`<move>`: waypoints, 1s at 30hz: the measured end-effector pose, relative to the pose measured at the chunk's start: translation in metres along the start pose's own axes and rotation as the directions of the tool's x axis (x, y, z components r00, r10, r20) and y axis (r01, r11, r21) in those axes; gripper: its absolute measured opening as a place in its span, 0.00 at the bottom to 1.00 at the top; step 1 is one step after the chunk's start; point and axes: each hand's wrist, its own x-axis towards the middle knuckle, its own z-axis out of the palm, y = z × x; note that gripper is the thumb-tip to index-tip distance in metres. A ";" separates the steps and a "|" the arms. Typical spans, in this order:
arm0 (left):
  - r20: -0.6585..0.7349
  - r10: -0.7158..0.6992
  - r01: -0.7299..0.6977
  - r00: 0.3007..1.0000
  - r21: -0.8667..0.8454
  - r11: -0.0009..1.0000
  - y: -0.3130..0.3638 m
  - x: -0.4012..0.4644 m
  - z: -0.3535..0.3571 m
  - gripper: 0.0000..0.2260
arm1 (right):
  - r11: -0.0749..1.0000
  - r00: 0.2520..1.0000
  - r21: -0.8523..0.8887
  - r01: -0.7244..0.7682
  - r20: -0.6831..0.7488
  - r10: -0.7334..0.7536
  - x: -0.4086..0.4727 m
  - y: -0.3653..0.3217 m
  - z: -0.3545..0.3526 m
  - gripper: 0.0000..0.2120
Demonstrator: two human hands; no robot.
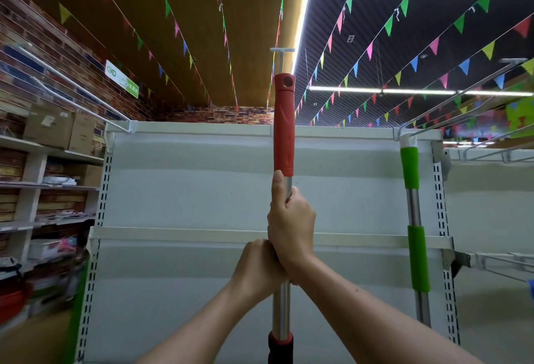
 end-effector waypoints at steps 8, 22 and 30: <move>0.008 0.006 -0.006 1.000 0.036 0.999 0.001 -0.002 -0.002 0.10 | 1.000 1.000 -0.017 0.011 0.000 -0.011 -0.003 -0.004 -0.001 0.23; 0.041 -0.041 0.040 0.998 0.026 0.999 0.000 -0.004 0.001 0.10 | 0.998 0.999 -0.050 -0.038 0.007 0.039 -0.003 0.005 0.006 0.26; 0.110 -0.004 0.007 0.994 -0.025 1.000 0.000 -0.011 -0.002 0.11 | 0.998 1.000 -0.059 -0.026 0.017 0.027 -0.011 0.006 0.001 0.23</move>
